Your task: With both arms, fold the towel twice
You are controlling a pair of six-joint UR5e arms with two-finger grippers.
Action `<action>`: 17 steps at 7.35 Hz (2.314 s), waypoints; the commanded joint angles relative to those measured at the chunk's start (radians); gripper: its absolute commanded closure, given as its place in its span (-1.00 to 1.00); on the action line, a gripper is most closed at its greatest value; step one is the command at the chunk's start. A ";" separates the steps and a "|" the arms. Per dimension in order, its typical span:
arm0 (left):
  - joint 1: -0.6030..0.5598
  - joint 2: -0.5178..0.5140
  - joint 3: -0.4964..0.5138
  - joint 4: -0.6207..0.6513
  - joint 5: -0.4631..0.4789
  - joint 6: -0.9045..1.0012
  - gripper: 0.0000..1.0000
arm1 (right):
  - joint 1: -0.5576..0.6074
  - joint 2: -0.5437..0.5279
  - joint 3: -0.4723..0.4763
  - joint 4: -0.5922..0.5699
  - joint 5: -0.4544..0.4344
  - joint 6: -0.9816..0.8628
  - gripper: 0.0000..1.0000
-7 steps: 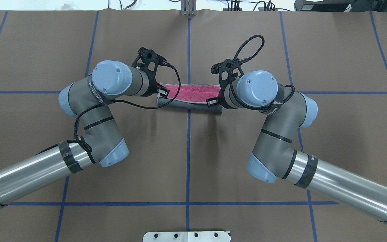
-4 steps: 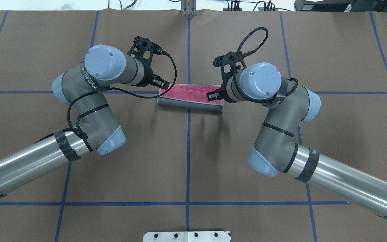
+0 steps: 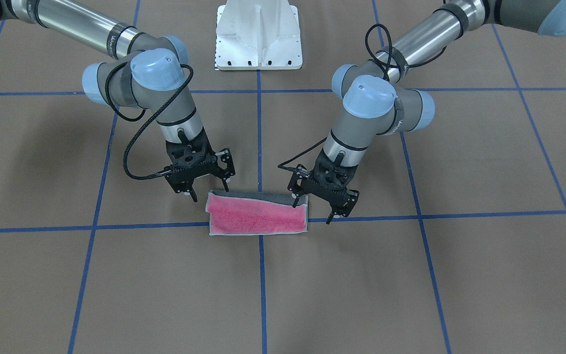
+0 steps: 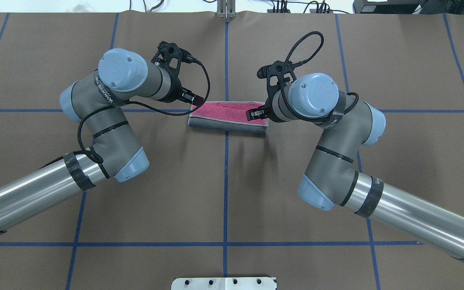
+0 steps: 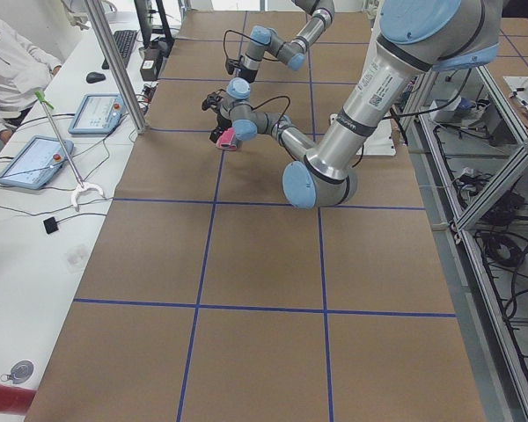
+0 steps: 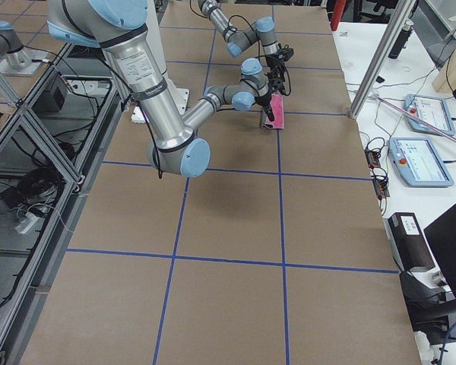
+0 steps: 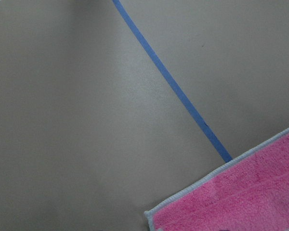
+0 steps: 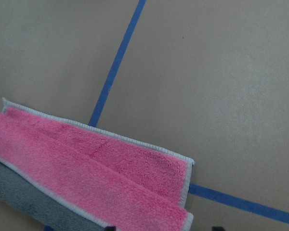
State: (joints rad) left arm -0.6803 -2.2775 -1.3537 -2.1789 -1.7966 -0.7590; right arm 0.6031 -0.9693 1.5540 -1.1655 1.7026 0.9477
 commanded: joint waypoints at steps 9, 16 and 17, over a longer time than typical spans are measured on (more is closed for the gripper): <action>0.002 -0.014 0.143 -0.280 -0.089 -0.624 -0.79 | 0.082 -0.025 0.029 0.047 0.216 0.155 -0.95; 0.024 -0.040 0.186 -0.285 -0.090 -0.638 -0.58 | 0.106 -0.068 0.044 0.102 0.252 0.148 -0.96; 0.028 -0.040 0.186 -0.285 -0.090 -0.638 -0.55 | 0.106 -0.069 0.044 0.102 0.252 0.148 -0.96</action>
State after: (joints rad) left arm -0.6601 -2.3162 -1.1695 -2.4633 -1.8867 -1.3978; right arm 0.7086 -1.0377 1.5981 -1.0639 1.9542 1.0939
